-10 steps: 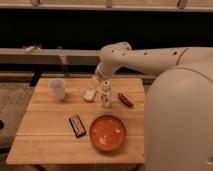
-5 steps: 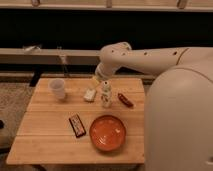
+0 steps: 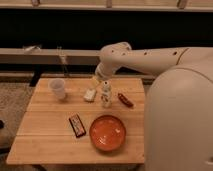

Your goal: Wipe the white sponge on the table

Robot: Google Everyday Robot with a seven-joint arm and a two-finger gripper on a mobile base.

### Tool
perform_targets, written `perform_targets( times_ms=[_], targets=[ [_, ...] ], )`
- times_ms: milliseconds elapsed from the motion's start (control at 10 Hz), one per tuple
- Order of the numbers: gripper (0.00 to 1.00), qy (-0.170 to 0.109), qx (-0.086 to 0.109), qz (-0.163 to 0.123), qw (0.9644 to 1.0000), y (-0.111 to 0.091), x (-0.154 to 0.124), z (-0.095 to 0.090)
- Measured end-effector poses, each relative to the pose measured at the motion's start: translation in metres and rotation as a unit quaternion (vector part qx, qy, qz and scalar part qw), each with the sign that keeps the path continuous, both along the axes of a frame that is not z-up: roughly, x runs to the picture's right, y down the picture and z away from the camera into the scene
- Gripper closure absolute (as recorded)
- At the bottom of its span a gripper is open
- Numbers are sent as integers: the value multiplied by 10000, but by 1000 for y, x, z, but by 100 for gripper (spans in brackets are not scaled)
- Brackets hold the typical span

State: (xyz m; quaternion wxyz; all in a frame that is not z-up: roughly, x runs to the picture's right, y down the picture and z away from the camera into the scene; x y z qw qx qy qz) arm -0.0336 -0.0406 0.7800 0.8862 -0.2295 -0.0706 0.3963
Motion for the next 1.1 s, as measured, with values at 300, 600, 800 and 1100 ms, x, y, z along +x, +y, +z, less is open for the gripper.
perform_targets(
  times_ms=[300, 600, 800, 1100],
  targets=[
    [20, 1, -5, 0, 10000, 0, 0, 0],
    [20, 1, -6, -2, 10000, 1, 0, 1],
    [20, 0, -3, -8, 10000, 1, 0, 1],
    [20, 72, 52, -342, 9994, -6, -13, 10]
  ],
)
